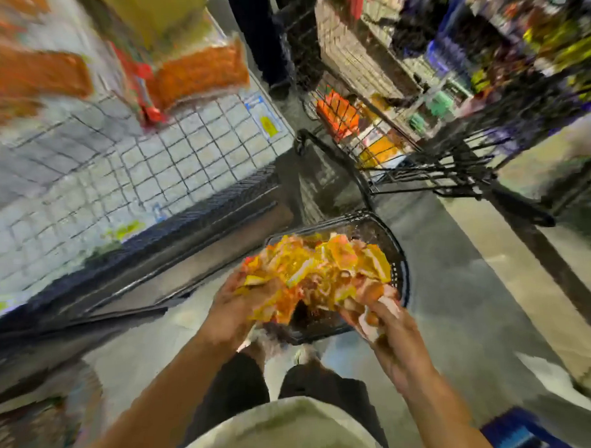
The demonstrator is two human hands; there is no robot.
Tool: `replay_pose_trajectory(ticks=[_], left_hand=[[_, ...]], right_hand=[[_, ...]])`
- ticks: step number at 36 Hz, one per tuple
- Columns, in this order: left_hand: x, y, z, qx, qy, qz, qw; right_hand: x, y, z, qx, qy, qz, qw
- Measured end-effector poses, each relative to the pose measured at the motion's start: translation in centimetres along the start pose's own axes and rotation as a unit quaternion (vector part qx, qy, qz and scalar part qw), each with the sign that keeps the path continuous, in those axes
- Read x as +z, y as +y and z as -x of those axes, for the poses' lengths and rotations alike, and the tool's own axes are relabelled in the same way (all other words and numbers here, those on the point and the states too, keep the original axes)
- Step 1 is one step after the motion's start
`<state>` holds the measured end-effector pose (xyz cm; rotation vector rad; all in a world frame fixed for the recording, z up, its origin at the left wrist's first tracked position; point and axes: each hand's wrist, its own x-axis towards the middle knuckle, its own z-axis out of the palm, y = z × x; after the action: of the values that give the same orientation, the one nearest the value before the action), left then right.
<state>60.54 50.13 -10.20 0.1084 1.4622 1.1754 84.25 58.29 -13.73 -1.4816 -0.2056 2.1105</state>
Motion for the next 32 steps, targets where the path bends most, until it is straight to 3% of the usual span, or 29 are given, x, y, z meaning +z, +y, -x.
replay_pose_trajectory(ticks=[9, 16, 22, 32], left_hand=[[-4.8, 1.4, 10.9, 0.060, 0.019, 0.070, 0.996], [-11.0, -0.5, 16.9, 0.109, 0.067, 0.123, 0.984], [-18.2, -2.4, 21.6, 0.152, 0.117, 0.189, 0.963], [-31.8, -6.4, 30.3, 0.204, 0.170, 0.258, 0.929]], right_hand=[[3.9, -1.3, 6.0, -0.013, -0.126, 0.163, 0.978], [8.6, 1.5, 10.0, -0.026, -0.186, 0.223, 0.957], [12.4, 7.8, 13.6, -0.036, -0.230, 0.272, 0.934], [20.6, 23.9, 19.7, -0.016, -0.305, 0.292, 0.907]])
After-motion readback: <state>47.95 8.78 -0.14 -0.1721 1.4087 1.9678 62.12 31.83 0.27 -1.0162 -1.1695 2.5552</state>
